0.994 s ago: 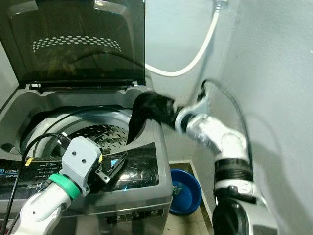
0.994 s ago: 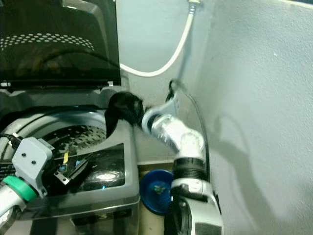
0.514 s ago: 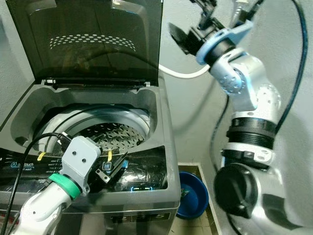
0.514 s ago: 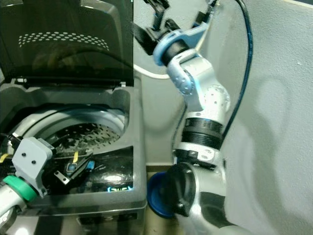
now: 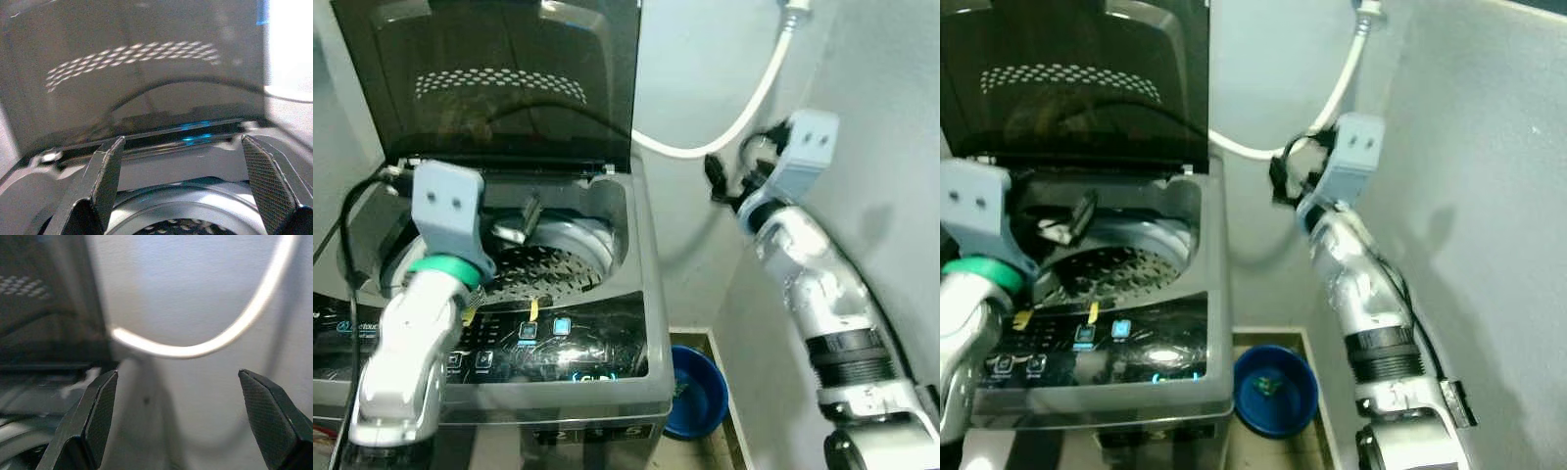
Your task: Clothes washing
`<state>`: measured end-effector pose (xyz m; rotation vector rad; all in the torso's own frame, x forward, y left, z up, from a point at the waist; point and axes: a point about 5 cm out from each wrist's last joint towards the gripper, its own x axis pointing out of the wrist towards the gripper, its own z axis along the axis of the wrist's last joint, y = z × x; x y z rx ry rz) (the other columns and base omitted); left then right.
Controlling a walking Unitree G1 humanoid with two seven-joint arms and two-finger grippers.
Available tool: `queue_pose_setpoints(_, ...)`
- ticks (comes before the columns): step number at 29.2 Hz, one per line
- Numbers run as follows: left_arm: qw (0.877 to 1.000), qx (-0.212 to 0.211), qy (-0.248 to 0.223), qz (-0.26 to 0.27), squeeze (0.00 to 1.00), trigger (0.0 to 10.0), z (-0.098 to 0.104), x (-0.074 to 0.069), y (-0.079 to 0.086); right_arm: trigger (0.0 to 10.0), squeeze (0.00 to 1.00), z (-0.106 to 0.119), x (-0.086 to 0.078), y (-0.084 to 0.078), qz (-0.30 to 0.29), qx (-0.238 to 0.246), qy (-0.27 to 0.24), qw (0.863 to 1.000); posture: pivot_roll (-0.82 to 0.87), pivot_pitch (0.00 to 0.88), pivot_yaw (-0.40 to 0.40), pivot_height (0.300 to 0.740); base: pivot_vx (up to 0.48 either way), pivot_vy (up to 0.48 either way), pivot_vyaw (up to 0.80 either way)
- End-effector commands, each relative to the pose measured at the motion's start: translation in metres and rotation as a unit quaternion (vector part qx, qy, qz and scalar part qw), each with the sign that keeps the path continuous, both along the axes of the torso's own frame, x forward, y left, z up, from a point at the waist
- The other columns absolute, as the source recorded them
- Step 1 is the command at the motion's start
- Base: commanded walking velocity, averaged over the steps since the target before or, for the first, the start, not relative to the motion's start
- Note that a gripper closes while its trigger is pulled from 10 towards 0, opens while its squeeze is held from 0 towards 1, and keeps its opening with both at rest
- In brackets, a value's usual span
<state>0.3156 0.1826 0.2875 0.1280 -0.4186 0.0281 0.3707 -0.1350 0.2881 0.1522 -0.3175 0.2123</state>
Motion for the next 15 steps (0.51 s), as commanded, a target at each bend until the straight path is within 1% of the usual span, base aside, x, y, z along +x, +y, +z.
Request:
queue_pose_setpoints(1, 1.0, 0.0, 0.017, 0.012, 0.0, 10.0, -0.007, 0.005, -0.003, 10.0, 0.0, -0.005, -0.005, 0.003, 0.013, 0.003, -0.005, 1.0, 0.1, 0.0, -0.019, 0.74, 0.0, 0.0, 0.0)
queue_pose_setpoints(2, 1.0, -0.006, 0.018, 0.011, 0.0, 10.0, -0.008, 0.007, -0.005, 10.0, 0.0, -0.009, -0.007, 0.004, 0.014, 0.006, -0.008, 1.0, 0.1, 0.0, -0.019, 0.74, 0.0, 0.0, 0.0)
queue_pose_setpoints(3, 1.0, -0.014, 0.02, 0.005, 0.0, 10.0, -0.011, 0.007, -0.008, 10.0, 0.0, -0.019, -0.009, 0.007, 0.016, -0.002, -0.006, 1.0, 0.09, 0.0, -0.009, 0.74, 0.0, 0.0, 0.0)
queue_pose_setpoints(4, 1.0, -0.014, 0.02, 0.005, 0.0, 10.0, -0.011, 0.007, -0.008, 10.0, 0.0, -0.019, -0.009, 0.007, 0.016, -0.002, -0.006, 1.0, 0.09, 0.0, -0.009, 0.74, 0.0, 0.0, 0.0)
queue_pose_setpoints(5, 1.0, -0.018, 0.022, 0.0, 0.0, 10.0, -0.014, 0.007, -0.01, 10.0, 0.0, -0.026, -0.011, 0.01, 0.014, -0.01, -0.004, 1.0, 0.08, 0.0, -0.004, 0.74, 0.0, 0.0, 0.0)
queue_pose_setpoints(6, 1.0, -0.014, 0.02, -0.001, 0.0, 10.0, -0.016, 0.007, -0.011, 10.0, 0.0, -0.033, -0.013, 0.012, 0.016, -0.012, 0.001, 1.0, 0.08, 0.0, -0.004, 0.74, 0.0, 0.0, 0.0)
queue_pose_setpoints(9, 1.0, -0.008, 0.019, -0.008, 0.0, 10.0, -0.02, 0.006, -0.011, 10.0, 0.0, -0.04, -0.014, 0.013, 0.014, -0.014, 0.009, 1.0, 0.08, 0.0, -0.002, 0.74, 0.0, 0.0, 0.0)
queue_pose_setpoints(10, 1.0, -0.02, 0.021, 0.007, 0.0, 10.0, -0.026, 0.005, -0.004, 10.0, 0.0, -0.049, -0.014, 0.014, 0.01, -0.023, 0.009, 1.0, 0.08, 0.0, -0.004, 0.74, 0.0, 0.0, 0.0)
queue_pose_setpoints(11, 1.0, -0.02, 0.021, 0.007, 0.0, 10.0, -0.026, 0.005, -0.004, 10.0, 0.0, -0.049, -0.014, 0.014, 0.01, -0.023, 0.009, 1.0, 0.08, 0.0, -0.004, 0.74, 0.0, 0.0, 0.0)
queue_pose_setpoints(13, 0.999, -0.048, 0.007, 0.009, 0.0, 10.0, -0.028, 0.004, -0.002, 10.0, 0.0, -0.053, -0.015, 0.014, 0.009, -0.029, 0.006, 1.0, 0.08, 0.0, -0.01, 0.74, 0.0, 0.0, 0.0)
queue_pose_setpoints(14, 0.998, -0.054, 0.013, 0.024, 0.0, 10.0, -0.032, 0.003, 0.003, 10.0, 0.0, -0.056, -0.015, 0.016, 0.011, -0.032, 0.01, 0.999, 0.08, 0.0, -0.027, 0.74, 0.0, 0.0, 0.0)
queue_pose_setpoints(15, 0.997, -0.058, 0.017, 0.038, 0.0, 10.0, -0.034, 0.002, 0.006, 10.0, 0.0, -0.059, -0.015, 0.017, 0.013, -0.035, 0.012, 0.999, 0.08, 0.0, -0.027, 0.74, 0.0, 0.0, 0.0)
